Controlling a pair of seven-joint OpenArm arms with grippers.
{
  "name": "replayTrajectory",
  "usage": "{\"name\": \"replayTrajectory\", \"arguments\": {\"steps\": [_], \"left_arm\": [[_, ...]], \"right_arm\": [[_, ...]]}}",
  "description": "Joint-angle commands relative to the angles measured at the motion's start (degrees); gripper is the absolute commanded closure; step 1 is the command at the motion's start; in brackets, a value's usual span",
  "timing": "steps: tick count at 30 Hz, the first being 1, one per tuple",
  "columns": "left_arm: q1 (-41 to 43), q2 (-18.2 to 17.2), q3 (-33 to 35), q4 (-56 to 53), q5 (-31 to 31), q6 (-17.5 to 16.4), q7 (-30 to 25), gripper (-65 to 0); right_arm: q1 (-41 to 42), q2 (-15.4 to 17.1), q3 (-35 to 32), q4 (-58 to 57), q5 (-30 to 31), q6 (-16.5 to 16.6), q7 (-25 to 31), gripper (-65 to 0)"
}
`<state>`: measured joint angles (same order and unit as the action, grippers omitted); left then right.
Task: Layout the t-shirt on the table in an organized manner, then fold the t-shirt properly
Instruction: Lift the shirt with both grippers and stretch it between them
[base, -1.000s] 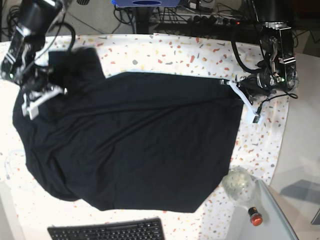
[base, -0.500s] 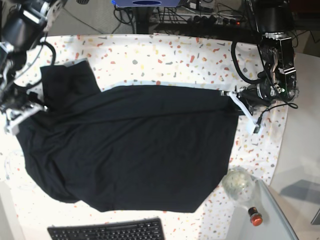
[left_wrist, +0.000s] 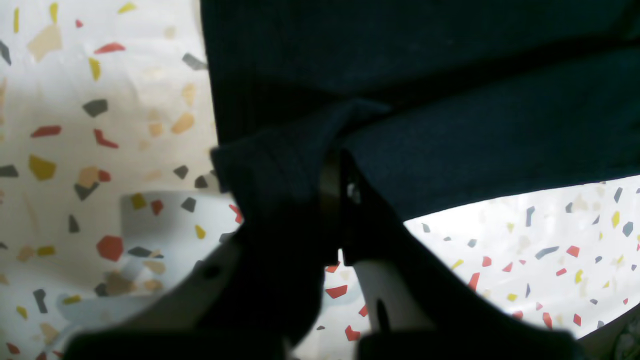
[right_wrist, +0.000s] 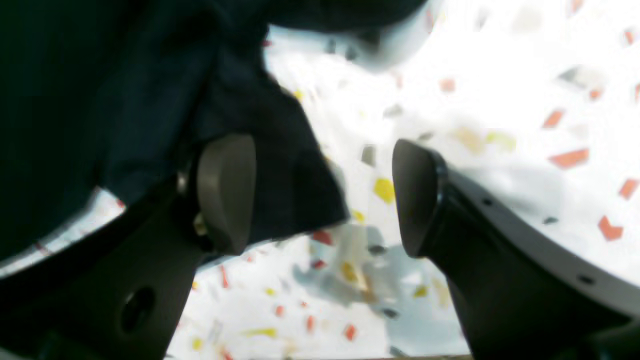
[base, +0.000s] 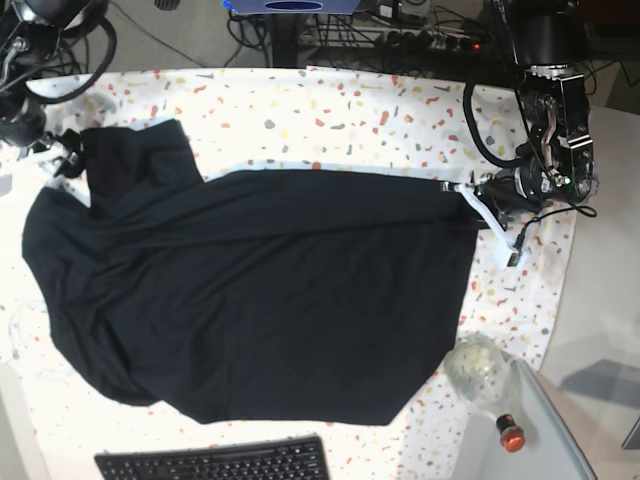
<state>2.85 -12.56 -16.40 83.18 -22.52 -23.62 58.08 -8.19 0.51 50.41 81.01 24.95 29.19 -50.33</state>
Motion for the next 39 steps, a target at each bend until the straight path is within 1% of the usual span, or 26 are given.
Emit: {"name": "replayTrajectory", "arguments": {"steps": [1, 3, 5, 7, 9, 12, 14, 16, 21, 22, 23, 24, 25, 27, 30, 36, 39], "left_arm": [[-0.7, -0.67, -0.17, 1.0, -0.64, -0.16, -0.63, 0.0], [-0.52, -0.76, -0.17, 1.0, -0.64, -0.16, -0.63, 0.0], [-0.52, -0.76, -0.17, 1.0, -0.64, -0.16, -0.63, 0.0], [-0.43, -0.76, -0.17, 1.0, -0.64, -0.16, -0.63, 0.0], [-0.43, -0.76, -0.17, 1.0, -0.64, -0.16, -0.63, 0.0], [-0.43, -0.67, -0.17, 1.0, -0.64, -0.16, -0.63, 0.0], [-0.43, -0.67, -0.17, 1.0, -0.73, -0.16, -0.63, 0.0], [-0.43, -0.67, -0.34, 1.0, -0.73, -0.16, -0.63, 0.0], [-0.35, -0.76, -0.34, 1.0, -0.64, -0.16, -0.63, 0.0], [-0.35, -0.76, -0.34, 1.0, -0.64, -0.16, -0.63, 0.0], [-0.35, -0.76, -0.34, 1.0, -0.64, -0.16, -0.63, 0.0], [-0.35, -0.76, -0.34, 1.0, -0.64, -0.16, -0.63, 0.0], [-0.35, -0.76, -0.34, 1.0, -0.64, -0.16, -0.63, 0.0], [-0.35, -0.76, -0.17, 1.0, -0.64, -0.16, -0.63, 0.0], [-0.35, -0.67, -0.17, 1.0, -0.64, -0.16, -0.63, 0.0], [-0.35, -0.67, -0.17, 1.0, -0.64, -0.16, -0.63, 0.0], [-0.35, -0.67, -0.17, 1.0, -0.64, -0.16, -0.63, 0.0]], "right_arm": [[0.49, 1.2, 0.09, -0.62, 0.94, 1.62, 1.05, -39.6], [0.49, 1.55, 0.09, -3.43, 0.85, 3.03, 1.4, -39.6], [0.49, 1.64, 0.09, -5.01, 0.85, 3.21, 1.67, -39.6], [0.49, 1.64, -0.17, -5.72, 0.85, 3.29, 3.51, -39.6], [0.14, 1.82, -2.81, -5.8, 0.76, 3.29, 5.97, -39.6], [-0.47, 3.75, -7.91, -8.53, 1.03, 3.29, 8.44, -39.6], [-0.3, 4.54, -9.75, -10.99, 1.12, 3.29, 9.75, -39.6], [-0.3, 4.54, -10.37, -12.05, 1.12, 3.29, 10.37, -39.6], [-0.56, 4.1, -10.54, -12.05, 1.12, 3.38, 9.75, -39.6], [-0.56, 4.1, -10.54, -11.96, 1.12, 3.91, 9.75, -39.6], [-0.65, 4.1, -10.54, -11.96, 1.12, 4.88, 9.75, -39.2], [-0.65, 4.1, -10.54, -11.96, 1.12, 6.55, 9.49, -37.7], [-0.65, 4.1, -10.54, -11.96, 1.12, 8.48, 8.61, -35.1], [-0.65, 4.19, -10.54, -11.96, 0.94, 10.81, 6.77, -30.5], [-0.65, 4.28, -10.54, -11.96, 0.94, 10.81, 6.5, -27.0], [1.2, 4.54, -10.11, -13.36, 0.85, 10.81, 6.68, -27.2], [3.13, 5.86, -10.28, -16.18, 0.85, 10.81, 7.03, -26.6]]}}
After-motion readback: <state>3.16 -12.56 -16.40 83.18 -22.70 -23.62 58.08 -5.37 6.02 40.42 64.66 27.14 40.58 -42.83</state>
